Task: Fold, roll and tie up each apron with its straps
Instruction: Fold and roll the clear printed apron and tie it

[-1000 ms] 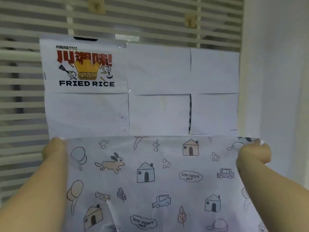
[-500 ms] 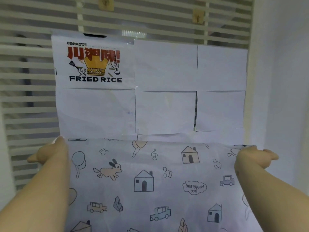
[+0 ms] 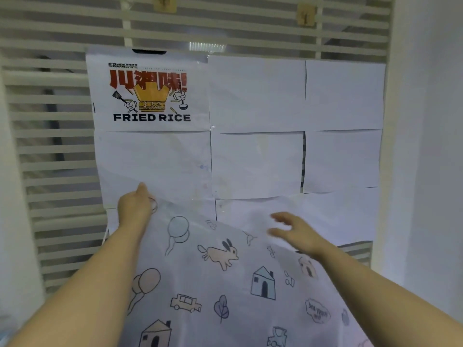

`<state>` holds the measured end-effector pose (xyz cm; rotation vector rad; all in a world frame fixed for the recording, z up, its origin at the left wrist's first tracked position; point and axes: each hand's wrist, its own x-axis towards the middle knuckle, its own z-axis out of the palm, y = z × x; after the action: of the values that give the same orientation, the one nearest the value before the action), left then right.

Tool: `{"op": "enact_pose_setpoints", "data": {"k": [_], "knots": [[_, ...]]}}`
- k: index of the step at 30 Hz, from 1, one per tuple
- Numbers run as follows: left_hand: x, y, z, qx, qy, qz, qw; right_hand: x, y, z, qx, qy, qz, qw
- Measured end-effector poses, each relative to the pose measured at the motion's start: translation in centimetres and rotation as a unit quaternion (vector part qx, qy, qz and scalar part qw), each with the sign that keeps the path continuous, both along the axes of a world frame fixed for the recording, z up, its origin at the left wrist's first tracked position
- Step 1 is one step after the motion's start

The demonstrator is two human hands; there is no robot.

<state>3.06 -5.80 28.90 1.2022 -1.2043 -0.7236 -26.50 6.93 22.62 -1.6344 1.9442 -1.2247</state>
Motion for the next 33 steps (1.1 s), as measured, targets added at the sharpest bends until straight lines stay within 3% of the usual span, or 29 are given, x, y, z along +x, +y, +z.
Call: {"op": "enact_pose_setpoints", "data": {"k": [3,9,13,19,23,27,31,33], "knots": [[-1.2,0.8,1.3,-0.033,-0.019,-0.044,0.998,1.5,-1.1,-0.7,0.107,0.049,0.107,0.987],[-2.0,2.4,4.1,-0.089,-0.041,-0.113,0.989,1.6,-2.8,-3.1,0.119,0.066,0.165,0.977],[-2.0,3.3,6.0,-0.143,-0.029,-0.085,0.986,1.3,-3.4,-3.7,0.081,0.026,0.155,0.984],[-0.5,2.1,7.7,-0.158,0.033,-0.011,0.987,0.9,-1.9,-4.5,0.126,0.004,0.213,0.969],[1.2,-0.5,6.8,-0.135,0.05,0.056,0.988,-0.5,-1.6,-7.1,0.132,0.038,0.144,0.98],[3.4,-2.8,4.8,-0.111,-0.035,0.114,0.987,-1.5,-1.8,-4.7,-0.004,0.034,0.002,0.999],[5.1,-4.0,1.1,-0.087,-0.158,0.122,0.976,-3.5,-1.8,0.3,-0.132,0.133,-0.126,0.974],[5.6,-4.6,-0.7,-0.056,-0.167,0.13,0.976,-4.0,-1.3,2.7,-0.157,0.209,-0.146,0.954]]}}
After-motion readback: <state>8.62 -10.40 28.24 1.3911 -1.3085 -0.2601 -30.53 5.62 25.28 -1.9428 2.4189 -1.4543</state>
